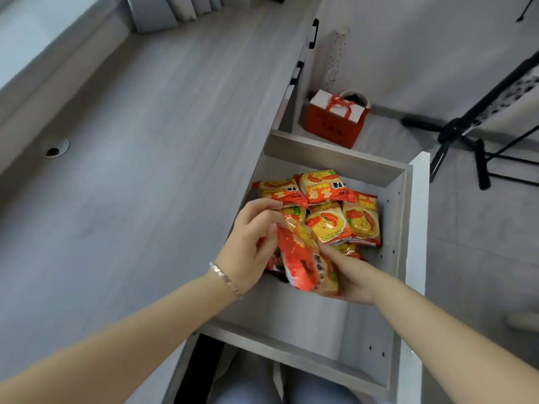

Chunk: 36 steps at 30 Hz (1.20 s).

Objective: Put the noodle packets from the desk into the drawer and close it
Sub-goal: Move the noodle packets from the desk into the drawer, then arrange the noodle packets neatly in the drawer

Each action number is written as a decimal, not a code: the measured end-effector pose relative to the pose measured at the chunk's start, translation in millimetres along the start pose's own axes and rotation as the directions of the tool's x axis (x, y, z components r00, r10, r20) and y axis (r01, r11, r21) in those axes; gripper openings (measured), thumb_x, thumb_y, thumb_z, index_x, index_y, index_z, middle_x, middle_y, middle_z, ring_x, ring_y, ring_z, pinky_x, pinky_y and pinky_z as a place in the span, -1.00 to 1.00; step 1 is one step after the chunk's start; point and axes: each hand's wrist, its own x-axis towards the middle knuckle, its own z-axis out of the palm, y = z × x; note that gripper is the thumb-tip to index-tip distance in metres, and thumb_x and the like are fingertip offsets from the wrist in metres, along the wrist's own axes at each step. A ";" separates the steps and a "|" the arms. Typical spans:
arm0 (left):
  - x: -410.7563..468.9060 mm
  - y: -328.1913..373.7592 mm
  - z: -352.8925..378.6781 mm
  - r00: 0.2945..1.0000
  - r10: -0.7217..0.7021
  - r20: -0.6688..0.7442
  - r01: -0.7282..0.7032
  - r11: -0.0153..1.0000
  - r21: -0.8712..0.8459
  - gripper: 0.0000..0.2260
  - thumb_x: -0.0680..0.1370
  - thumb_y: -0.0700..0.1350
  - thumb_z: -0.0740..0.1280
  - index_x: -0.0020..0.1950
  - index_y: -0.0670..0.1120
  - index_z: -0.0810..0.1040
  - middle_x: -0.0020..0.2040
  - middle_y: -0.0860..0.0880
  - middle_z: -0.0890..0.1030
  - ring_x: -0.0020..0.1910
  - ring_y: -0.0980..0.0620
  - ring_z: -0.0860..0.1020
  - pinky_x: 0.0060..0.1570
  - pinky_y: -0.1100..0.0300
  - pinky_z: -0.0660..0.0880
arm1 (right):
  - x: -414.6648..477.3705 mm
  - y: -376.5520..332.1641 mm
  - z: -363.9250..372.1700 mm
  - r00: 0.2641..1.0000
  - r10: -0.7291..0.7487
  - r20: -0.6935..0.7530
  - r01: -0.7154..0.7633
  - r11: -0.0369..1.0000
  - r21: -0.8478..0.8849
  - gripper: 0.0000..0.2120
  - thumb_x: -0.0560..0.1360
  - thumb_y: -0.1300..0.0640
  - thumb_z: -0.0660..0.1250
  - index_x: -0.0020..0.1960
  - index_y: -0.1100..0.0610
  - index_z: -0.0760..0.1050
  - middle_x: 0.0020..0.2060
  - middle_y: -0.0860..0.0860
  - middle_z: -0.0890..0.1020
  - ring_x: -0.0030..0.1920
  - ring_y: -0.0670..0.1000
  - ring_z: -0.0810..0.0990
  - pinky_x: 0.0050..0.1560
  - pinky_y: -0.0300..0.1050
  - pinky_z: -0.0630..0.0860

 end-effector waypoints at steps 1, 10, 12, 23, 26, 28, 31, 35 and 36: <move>-5.0 2.2 5.8 0.975 -0.222 0.012 0.222 0.971 -0.091 -0.83 0.62 -0.12 0.08 0.03 0.03 0.46 0.18 0.05 0.43 0.21 0.10 0.42 0.23 0.22 0.44 | 1.3 4.7 -5.4 0.999 -0.035 -0.039 0.037 0.998 0.047 -0.57 0.28 -0.11 0.35 0.10 0.04 0.53 -0.15 0.00 0.73 -0.11 -0.01 0.67 -0.08 -0.13 0.58; -49.6 -31.3 42.6 0.378 -0.877 0.296 0.899 0.425 0.110 -0.39 0.50 -0.20 0.37 0.47 -0.06 0.16 0.25 -0.14 0.53 0.19 -0.11 0.53 0.17 0.13 0.46 | 35.6 72.5 -7.5 0.978 0.064 -0.199 -0.101 0.977 -0.186 -0.48 0.46 -0.01 0.35 0.34 0.07 0.25 0.25 0.06 0.54 0.24 0.11 0.55 0.33 0.10 0.43; -51.6 -43.7 47.7 0.356 -0.910 0.214 0.908 0.391 0.152 -0.43 0.52 -0.21 0.33 0.48 -0.07 0.17 0.28 -0.15 0.51 0.23 -0.13 0.51 0.15 0.14 0.43 | 52.7 86.7 3.8 0.972 0.118 -0.204 -0.143 0.984 -0.110 -0.65 0.56 -0.04 0.18 0.29 0.04 0.28 0.23 0.07 0.54 0.30 0.13 0.50 0.36 0.10 0.37; -84.2 -100.4 56.1 0.456 -0.883 0.106 0.713 0.434 0.550 -0.29 0.53 -0.32 0.23 0.55 -0.05 -0.10 0.56 -0.11 -0.13 0.54 -0.14 0.02 0.46 0.05 0.18 | 130.0 116.6 49.6 0.899 -0.168 -0.404 -0.035 0.892 -0.450 -0.58 0.48 0.05 0.33 0.29 0.19 0.44 0.23 0.10 0.58 0.24 0.12 0.54 0.30 0.06 0.46; -81.9 -94.9 57.0 0.579 -0.779 0.240 0.339 0.497 0.799 -0.23 0.50 -0.37 0.21 0.55 0.07 -0.12 0.56 -0.03 -0.28 0.54 -0.11 -0.26 0.52 -0.03 -0.07 | 137.7 118.2 48.8 0.885 -0.224 -0.407 -0.014 0.863 -0.505 -0.73 0.48 0.06 0.34 0.12 0.17 0.55 0.08 0.13 0.67 0.12 0.14 0.61 0.18 0.08 0.53; -76.2 -99.2 57.9 0.581 -0.722 0.376 0.210 0.579 0.788 -0.32 0.52 -0.26 0.23 0.54 0.07 -0.01 0.58 0.01 -0.09 0.56 -0.05 -0.13 0.51 0.02 -0.13 | 140.2 113.3 41.1 0.905 -0.216 -0.365 -0.024 0.834 -0.551 -0.84 0.45 0.11 0.37 0.00 0.15 0.59 0.00 0.14 0.69 0.06 0.15 0.63 0.14 0.09 0.54; -68.6 -106.0 59.9 0.548 -0.731 0.407 0.236 0.602 0.763 -0.47 0.54 0.09 0.18 0.49 0.13 0.13 0.50 0.03 0.24 0.49 -0.02 0.14 0.48 -0.03 0.03 | 128.4 96.1 29.5 0.953 -0.159 -0.257 -0.032 0.792 -0.610 -0.90 0.43 0.19 0.38 -0.26 0.10 0.55 -0.21 0.14 0.65 -0.15 0.08 0.60 -0.01 -0.05 0.53; -58.2 -111.7 68.3 0.429 -0.800 0.420 0.152 0.522 0.840 -0.42 0.49 0.29 0.16 0.47 0.13 0.18 0.48 -0.01 0.24 0.48 -0.11 0.12 0.44 -0.20 0.02 | 90.7 56.6 22.9 0.883 -0.240 -0.402 0.066 0.914 -0.401 -0.66 0.49 -0.04 0.29 0.05 0.24 0.50 -0.15 0.20 0.65 -0.18 0.07 0.59 -0.12 -0.04 0.53; -55.4 -113.1 69.5 0.424 -0.806 0.414 0.127 0.505 0.853 -0.43 0.50 0.28 0.17 0.46 0.10 0.23 0.47 -0.01 0.24 0.48 -0.11 0.12 0.45 -0.20 0.00 | 83.8 46.4 21.8 0.866 -0.232 -0.444 0.098 0.947 -0.305 -0.64 0.50 -0.13 0.24 0.04 0.18 0.44 -0.14 0.16 0.63 -0.15 0.08 0.61 -0.12 -0.06 0.56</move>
